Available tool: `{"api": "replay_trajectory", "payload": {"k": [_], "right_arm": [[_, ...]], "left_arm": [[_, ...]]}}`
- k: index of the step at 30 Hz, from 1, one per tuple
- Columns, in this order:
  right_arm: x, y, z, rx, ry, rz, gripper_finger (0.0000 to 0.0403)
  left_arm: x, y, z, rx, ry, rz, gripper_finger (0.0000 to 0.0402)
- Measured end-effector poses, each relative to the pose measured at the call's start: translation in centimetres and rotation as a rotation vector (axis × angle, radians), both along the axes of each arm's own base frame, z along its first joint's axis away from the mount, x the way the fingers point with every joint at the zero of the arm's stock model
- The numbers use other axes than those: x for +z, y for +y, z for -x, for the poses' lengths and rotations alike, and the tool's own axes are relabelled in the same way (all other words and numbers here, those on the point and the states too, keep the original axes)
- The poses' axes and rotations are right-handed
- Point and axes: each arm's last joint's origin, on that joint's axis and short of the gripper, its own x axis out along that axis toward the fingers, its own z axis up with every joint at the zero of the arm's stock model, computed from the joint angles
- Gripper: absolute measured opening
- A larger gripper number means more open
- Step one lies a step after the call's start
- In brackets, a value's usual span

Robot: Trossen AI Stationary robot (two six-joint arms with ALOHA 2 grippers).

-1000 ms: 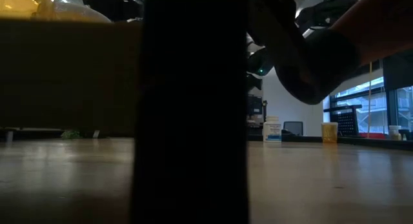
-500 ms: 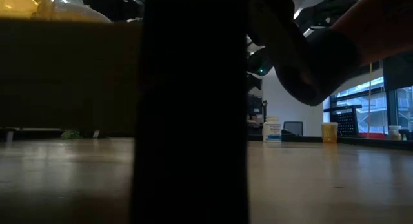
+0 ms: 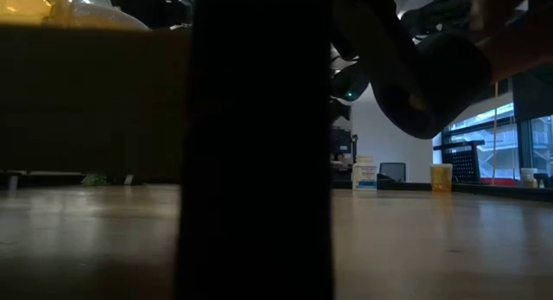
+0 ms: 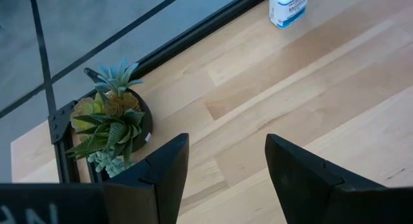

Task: Pick and place medicine bottles onto shelf by color
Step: Put the left white pill bottle on the shelf aligned with the other white pill bottle

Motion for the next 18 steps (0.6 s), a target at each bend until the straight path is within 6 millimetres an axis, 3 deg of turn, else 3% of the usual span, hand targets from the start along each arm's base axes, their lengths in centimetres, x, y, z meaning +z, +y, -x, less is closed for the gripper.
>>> {"api": "replay_trajectory", "payload": {"k": [9,18], "right_arm": [[-0.1,0.3,-0.1,0.006,0.011,-0.01,0.0169],[-0.1,2.0,-1.1,0.048,0.04,-0.036,0.0169]], "left_arm": [[0.0,0.0,0.0,0.0,0.0,0.0,0.0198],[0.0,0.0,0.0,0.0,0.0,0.0,0.0198]]}}
